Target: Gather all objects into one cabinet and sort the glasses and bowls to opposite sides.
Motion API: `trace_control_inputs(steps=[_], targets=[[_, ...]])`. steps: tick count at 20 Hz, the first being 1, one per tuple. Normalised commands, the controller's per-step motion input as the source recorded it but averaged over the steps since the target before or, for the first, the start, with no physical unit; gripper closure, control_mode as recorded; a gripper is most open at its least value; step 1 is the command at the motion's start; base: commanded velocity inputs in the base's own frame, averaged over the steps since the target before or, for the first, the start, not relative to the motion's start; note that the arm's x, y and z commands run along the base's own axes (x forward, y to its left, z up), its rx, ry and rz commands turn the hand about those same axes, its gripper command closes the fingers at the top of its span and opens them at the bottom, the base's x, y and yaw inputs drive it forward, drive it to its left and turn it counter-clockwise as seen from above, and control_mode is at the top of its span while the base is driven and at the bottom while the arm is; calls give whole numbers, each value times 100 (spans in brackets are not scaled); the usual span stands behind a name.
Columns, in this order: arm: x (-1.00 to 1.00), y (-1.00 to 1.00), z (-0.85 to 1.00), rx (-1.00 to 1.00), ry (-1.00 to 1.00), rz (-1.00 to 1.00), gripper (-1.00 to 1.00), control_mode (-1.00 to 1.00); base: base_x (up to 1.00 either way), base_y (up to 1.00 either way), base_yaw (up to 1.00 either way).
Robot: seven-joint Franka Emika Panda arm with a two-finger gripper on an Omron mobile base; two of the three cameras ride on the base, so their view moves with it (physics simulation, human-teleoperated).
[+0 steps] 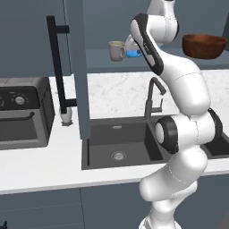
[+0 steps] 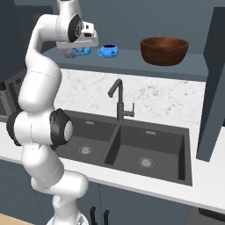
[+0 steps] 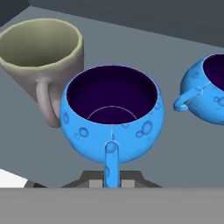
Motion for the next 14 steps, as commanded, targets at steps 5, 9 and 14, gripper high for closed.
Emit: trace_control_inputs(steps=[5, 9, 14], targets=[[0, 8, -14, 0, 0, 0, 100, -100, 0, 0, 0], [0, 3, -14, 0, 0, 0, 100, -100, 0, 0, 0], [0, -1, -16, 0, -4, 0, 100, -100, 0, 0, 0]])
